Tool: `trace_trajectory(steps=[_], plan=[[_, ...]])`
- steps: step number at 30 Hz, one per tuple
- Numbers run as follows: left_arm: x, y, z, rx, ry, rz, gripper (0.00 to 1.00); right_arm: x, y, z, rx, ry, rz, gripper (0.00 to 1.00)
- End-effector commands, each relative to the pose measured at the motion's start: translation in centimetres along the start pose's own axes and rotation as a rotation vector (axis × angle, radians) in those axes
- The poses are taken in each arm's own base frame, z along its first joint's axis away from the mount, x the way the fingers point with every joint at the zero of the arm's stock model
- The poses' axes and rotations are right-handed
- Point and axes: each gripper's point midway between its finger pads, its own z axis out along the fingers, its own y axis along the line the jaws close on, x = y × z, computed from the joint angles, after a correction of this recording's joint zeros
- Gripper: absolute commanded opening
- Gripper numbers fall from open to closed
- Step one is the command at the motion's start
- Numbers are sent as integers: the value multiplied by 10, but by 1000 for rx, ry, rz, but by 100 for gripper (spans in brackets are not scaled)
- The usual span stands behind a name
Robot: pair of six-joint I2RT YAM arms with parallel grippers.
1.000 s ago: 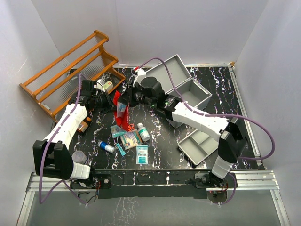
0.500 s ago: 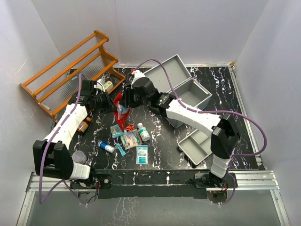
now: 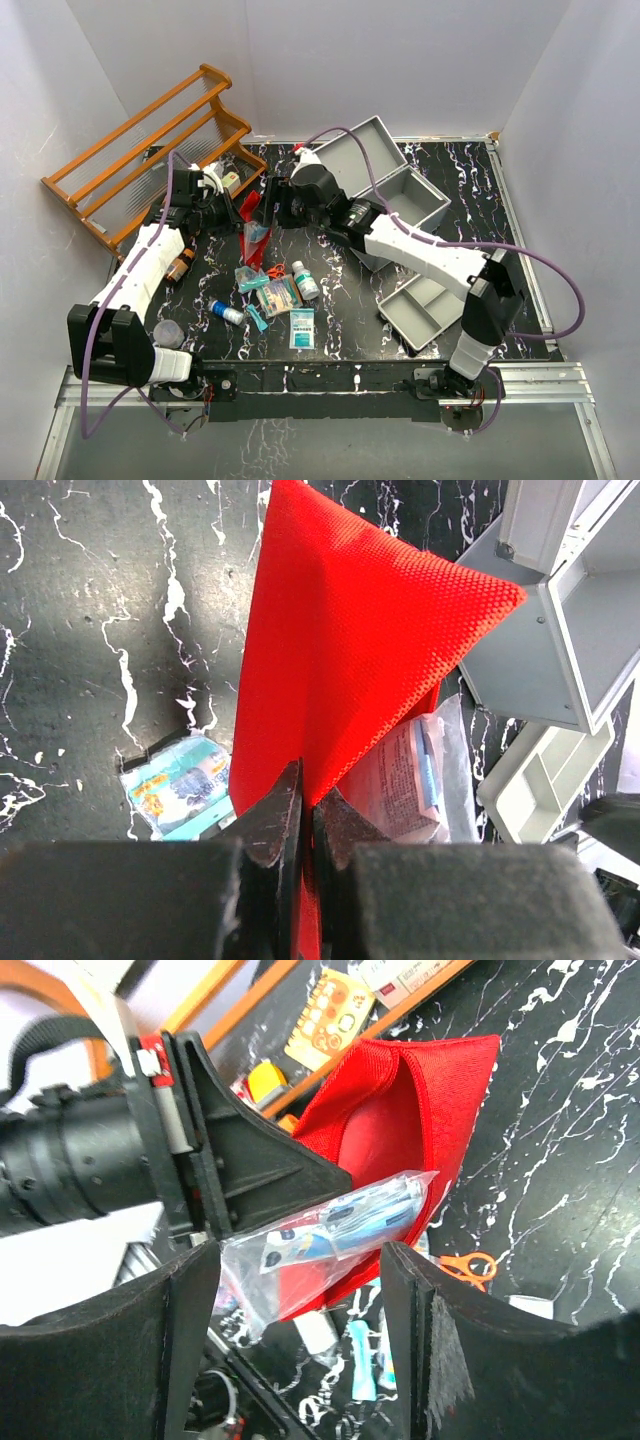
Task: Organize the medicine kit
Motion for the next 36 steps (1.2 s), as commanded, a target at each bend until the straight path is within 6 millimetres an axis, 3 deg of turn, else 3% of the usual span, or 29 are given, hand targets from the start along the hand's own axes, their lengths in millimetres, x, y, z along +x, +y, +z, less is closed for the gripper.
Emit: trace_trajectory(steps=[1,6,12,15,23,27,36], plan=[[-14,-3,-8,11,-93,72,0,-39,20,-28,-26,-150,172,63],[-24,-6,-9,30,-150,138,0,-38,18,-25,9,-146,347,58],[-36,-8,-16,25,-205,244,0,-28,23,-5,28,-58,395,48],[-36,-9,-18,30,-204,282,0,-17,17,10,49,-32,365,43],[-34,-10,-21,19,-190,294,0,-4,5,26,91,18,206,29],[-33,-14,-19,37,-178,257,0,5,7,33,63,44,177,11],[-28,-16,-18,43,-153,213,0,19,12,52,2,91,104,0]])
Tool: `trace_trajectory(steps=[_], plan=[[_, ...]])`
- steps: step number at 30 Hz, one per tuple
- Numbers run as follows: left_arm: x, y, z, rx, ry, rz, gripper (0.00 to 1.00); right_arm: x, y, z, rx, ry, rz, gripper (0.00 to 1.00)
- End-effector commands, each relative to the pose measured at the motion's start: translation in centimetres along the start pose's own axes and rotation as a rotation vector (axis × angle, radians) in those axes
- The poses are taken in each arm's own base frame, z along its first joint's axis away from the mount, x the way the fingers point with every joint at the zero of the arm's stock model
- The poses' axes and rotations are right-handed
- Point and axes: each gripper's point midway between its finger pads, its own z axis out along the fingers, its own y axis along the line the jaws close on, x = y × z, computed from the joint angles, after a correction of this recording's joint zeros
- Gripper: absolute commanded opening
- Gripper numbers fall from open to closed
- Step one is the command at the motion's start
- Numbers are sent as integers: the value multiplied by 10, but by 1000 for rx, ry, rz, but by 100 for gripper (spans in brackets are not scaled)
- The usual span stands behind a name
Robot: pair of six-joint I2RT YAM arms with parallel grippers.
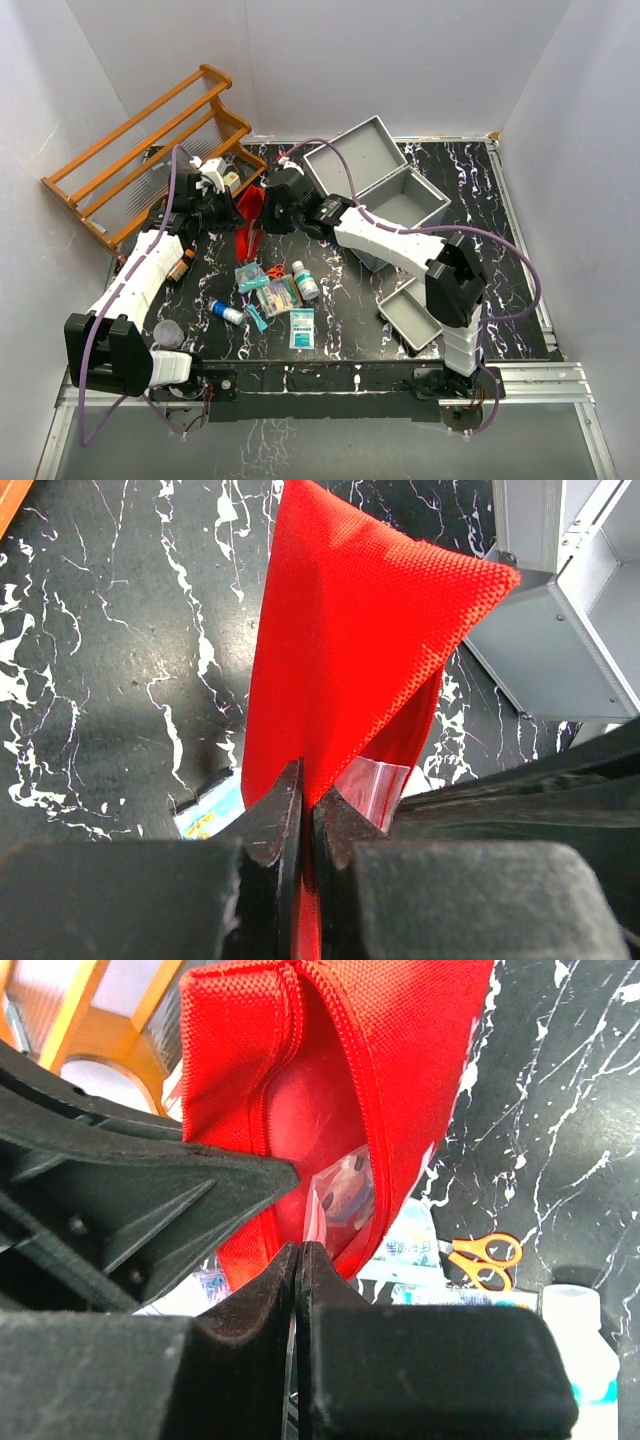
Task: Organize the medicine kit
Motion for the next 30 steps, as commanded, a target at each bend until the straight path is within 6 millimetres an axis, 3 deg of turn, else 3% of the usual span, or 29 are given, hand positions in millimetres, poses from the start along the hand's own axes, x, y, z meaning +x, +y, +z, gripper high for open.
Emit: trace_trajectory(steps=[1,10,15,20,30], plan=[[-16,-16,-14,40,-40,-10,0,-9,27,6,-101,-18,-53,0],[-18,-31,-18,94,-22,-74,0,0,17,23,-85,1,-72,0],[-17,-34,-19,97,5,-124,0,3,26,28,-143,2,-48,0],[-9,-32,-18,83,43,-152,0,-7,37,23,-197,-49,-11,1],[-12,-21,-15,23,19,-152,0,-22,-7,-9,41,-141,10,5]])
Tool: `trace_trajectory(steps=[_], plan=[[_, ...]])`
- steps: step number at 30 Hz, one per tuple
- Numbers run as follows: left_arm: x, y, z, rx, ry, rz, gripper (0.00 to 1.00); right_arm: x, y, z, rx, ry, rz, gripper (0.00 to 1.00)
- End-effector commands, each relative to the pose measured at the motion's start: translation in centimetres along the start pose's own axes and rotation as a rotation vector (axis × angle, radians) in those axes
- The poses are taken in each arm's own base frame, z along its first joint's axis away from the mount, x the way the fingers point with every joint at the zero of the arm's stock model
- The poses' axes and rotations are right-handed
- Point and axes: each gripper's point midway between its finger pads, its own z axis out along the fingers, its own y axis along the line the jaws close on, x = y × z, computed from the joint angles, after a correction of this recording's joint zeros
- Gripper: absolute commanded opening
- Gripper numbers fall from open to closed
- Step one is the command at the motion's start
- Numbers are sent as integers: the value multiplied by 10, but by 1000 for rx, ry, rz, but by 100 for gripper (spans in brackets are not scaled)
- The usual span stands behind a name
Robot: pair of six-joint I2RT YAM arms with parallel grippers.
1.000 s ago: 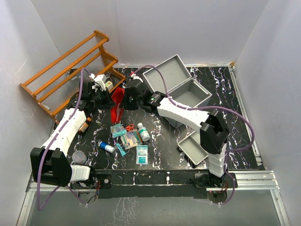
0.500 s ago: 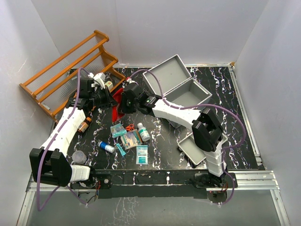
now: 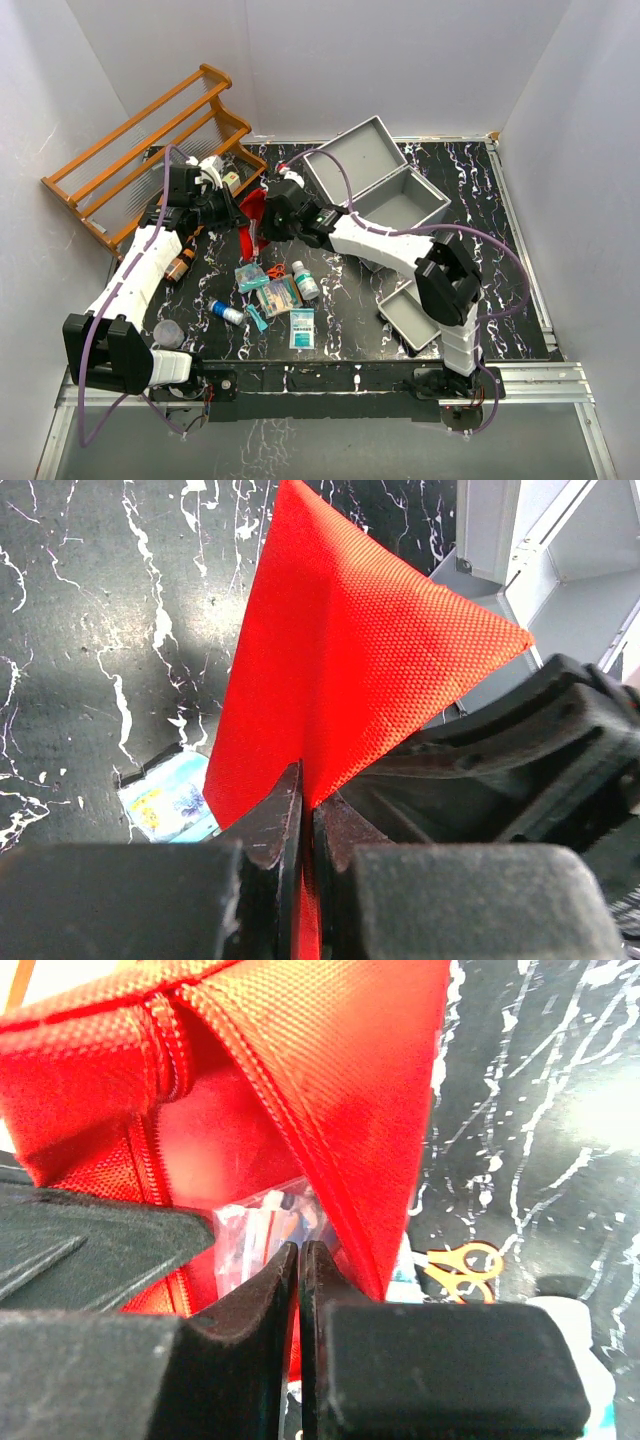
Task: Organize the medicine kit
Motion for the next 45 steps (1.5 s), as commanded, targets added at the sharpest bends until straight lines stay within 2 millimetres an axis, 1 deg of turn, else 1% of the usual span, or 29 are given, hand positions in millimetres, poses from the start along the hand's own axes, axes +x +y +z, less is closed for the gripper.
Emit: trace_trajectory(steps=[1,4,6,10,12,15,21,26,30,37,39,45], plan=[[-11,-5,-5,-6,-34,3,0,-42,15,-46,8,-144,-2,6],[-12,-5,-3,-8,-34,-2,0,-46,25,-60,-40,-148,-33,12],[-12,-4,-3,-9,-32,-5,0,-44,33,-67,-84,-131,-67,16],[-11,-4,-2,-9,-25,-9,0,-29,46,-69,-172,-51,-110,18],[-10,-5,-2,-4,-24,-11,0,-22,49,-66,-196,-16,-120,19],[-10,-7,-1,6,-20,-14,0,-17,48,-58,-194,2,-127,16],[-7,-9,-1,21,-4,-19,0,-10,50,-39,-208,38,-144,9],[-5,-14,-1,47,8,-33,0,-7,49,-23,-208,48,-145,8],[-2,-16,-1,61,24,-50,0,-7,55,-17,-249,37,-138,6],[5,-14,-1,46,49,-83,0,-21,68,-19,-308,-47,-42,6],[5,-15,-2,50,50,-90,0,-19,66,-16,-301,-39,-32,6],[0,-22,-5,68,41,-115,0,-11,46,-10,-228,-31,-43,5]])
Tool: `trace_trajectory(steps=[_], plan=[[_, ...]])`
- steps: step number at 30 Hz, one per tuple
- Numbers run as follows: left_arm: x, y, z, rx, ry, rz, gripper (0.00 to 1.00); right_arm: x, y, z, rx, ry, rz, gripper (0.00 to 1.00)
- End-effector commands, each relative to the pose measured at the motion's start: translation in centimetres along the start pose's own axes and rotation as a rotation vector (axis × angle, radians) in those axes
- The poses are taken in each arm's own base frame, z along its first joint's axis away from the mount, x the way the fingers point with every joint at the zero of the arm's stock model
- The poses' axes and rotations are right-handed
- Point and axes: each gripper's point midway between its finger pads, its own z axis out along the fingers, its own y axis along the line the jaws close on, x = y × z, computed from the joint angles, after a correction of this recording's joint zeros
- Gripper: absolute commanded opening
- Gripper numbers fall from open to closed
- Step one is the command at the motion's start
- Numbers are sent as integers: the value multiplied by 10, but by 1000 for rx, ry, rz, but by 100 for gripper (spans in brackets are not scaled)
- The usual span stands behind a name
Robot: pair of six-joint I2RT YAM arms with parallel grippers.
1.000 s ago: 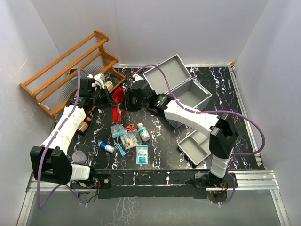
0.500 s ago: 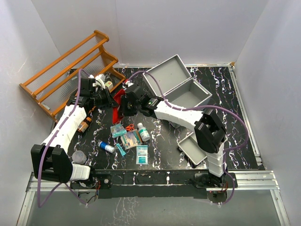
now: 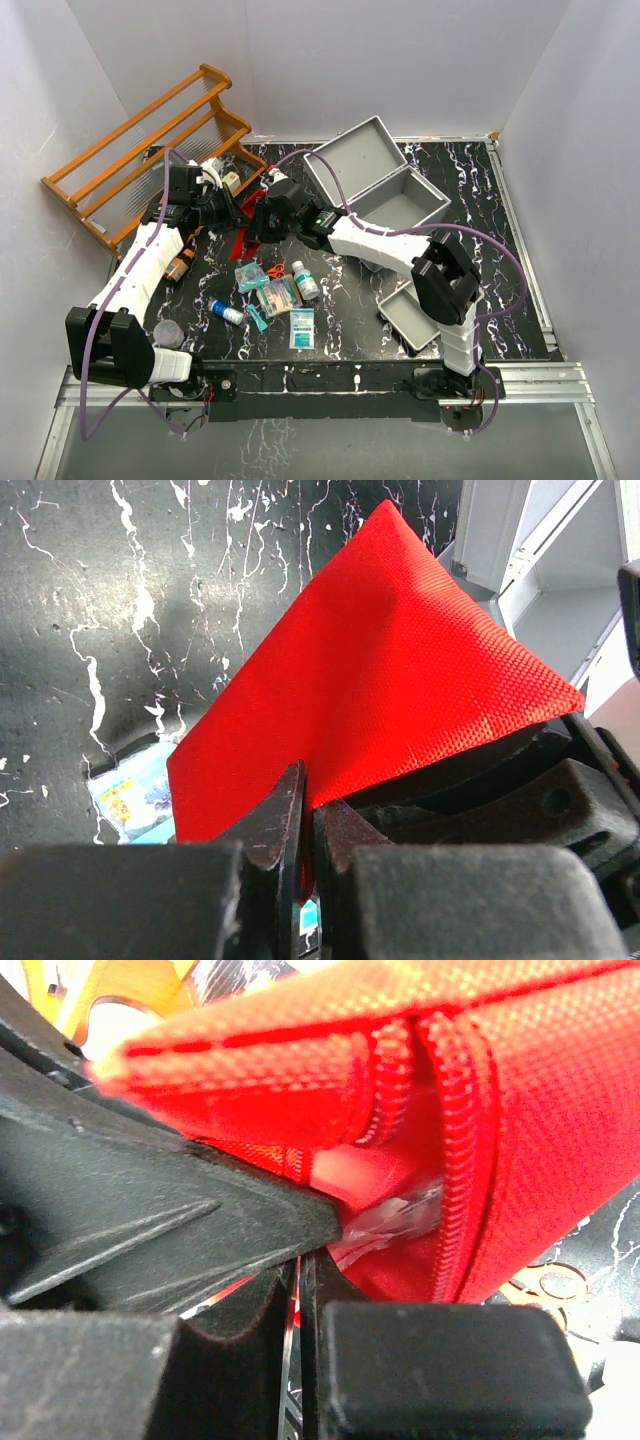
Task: Organize the medicine kit
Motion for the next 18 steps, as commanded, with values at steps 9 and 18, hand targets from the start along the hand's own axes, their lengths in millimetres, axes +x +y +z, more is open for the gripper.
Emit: trace_trajectory(steps=[9,18], plan=[[-11,-25,-17,38,10,-71,0,-16,-8,-2,54,-84,-75,3],[-6,-22,-14,30,26,-91,0,-32,16,-11,-34,-138,-83,6]])
